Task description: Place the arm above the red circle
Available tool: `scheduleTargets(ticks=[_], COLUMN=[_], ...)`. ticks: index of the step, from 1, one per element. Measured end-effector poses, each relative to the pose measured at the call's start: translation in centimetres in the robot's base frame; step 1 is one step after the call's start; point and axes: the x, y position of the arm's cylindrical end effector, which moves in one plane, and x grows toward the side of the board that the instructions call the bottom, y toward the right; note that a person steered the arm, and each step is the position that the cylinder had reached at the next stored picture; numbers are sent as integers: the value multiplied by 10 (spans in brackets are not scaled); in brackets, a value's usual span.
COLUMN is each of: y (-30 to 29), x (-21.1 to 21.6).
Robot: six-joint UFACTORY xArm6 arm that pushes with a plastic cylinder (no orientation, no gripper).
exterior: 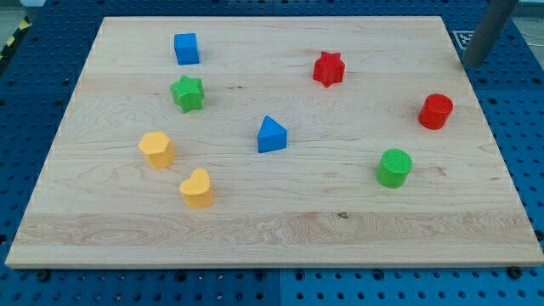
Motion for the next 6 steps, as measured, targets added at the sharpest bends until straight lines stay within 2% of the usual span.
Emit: scheduleTargets(ticks=[2,6], y=[-48,-76], x=[3,6])
